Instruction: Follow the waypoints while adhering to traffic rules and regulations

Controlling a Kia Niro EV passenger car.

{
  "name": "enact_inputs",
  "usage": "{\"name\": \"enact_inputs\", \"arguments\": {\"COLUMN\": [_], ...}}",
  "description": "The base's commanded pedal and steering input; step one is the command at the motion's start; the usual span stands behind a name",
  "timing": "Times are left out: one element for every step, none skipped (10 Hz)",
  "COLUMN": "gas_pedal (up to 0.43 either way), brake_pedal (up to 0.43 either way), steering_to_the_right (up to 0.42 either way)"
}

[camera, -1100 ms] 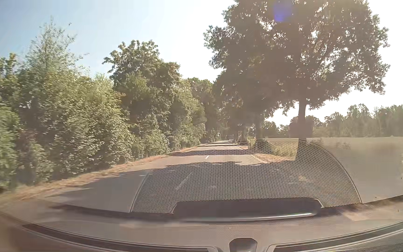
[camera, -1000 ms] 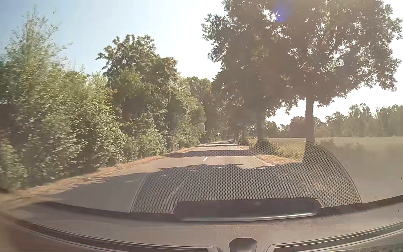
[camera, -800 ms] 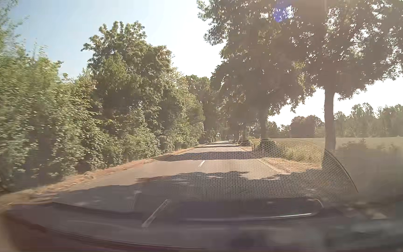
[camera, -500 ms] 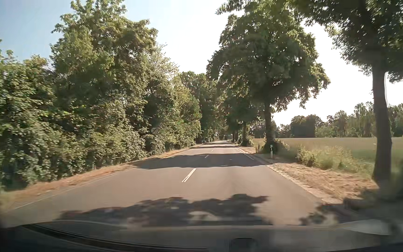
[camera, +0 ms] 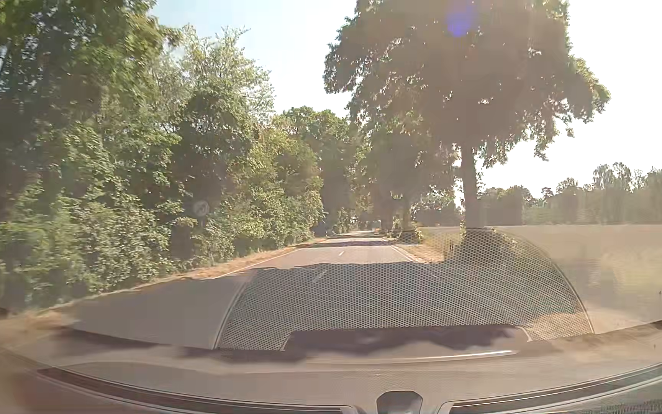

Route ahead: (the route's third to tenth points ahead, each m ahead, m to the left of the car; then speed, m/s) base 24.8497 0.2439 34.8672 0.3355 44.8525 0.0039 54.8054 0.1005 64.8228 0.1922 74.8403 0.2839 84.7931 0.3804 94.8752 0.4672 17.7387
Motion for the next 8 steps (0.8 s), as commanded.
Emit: {"name": "enact_inputs", "arguments": {"gas_pedal": [0.268,0.268,0.268,0.268,0.268,0.268,0.268,0.268], "brake_pedal": [0.006,0.006,0.006,0.006,0.006,0.006,0.006,0.006], "steering_to_the_right": [0.006,0.006,0.006,0.006,0.006,0.006,0.006,0.006]}}
